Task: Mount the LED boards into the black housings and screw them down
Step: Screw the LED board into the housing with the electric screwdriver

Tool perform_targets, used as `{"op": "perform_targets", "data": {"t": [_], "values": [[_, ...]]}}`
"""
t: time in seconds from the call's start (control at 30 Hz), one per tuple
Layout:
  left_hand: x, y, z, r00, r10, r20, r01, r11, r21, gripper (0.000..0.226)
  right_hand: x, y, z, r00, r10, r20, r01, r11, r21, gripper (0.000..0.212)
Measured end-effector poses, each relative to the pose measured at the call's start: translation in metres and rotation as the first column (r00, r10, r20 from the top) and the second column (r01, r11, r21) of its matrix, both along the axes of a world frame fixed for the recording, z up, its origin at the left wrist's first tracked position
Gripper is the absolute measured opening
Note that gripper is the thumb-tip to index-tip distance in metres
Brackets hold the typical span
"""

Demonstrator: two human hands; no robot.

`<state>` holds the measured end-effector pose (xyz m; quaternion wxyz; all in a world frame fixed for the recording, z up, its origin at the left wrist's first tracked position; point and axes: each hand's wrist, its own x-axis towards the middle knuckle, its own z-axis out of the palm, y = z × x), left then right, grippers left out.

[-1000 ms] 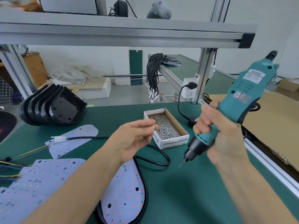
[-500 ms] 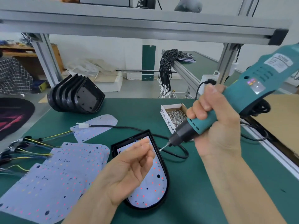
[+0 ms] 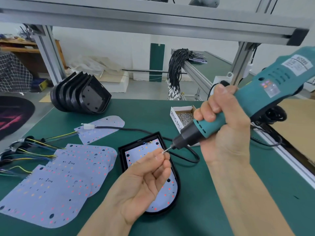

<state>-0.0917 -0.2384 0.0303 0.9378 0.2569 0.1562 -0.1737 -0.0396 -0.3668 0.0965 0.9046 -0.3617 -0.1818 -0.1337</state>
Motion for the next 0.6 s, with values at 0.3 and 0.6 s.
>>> {"op": "perform_targets", "data": {"t": [0.3,0.6], "values": [[-0.0014,0.0028,-0.0054,1.0,-0.006,0.013,0.006,0.999,-0.031,0.039,0.0008,-0.0012,-0.0002,1.0,0.0,-0.001,0.0,1.0,0.0,0.026],[-0.0017,0.0007,-0.0035,1.0,0.017,-0.003,-0.018,0.997,-0.08,0.053,-0.0008,-0.0012,0.0003,1.0,-0.008,-0.004,0.008,1.0,-0.01,0.029]]}}
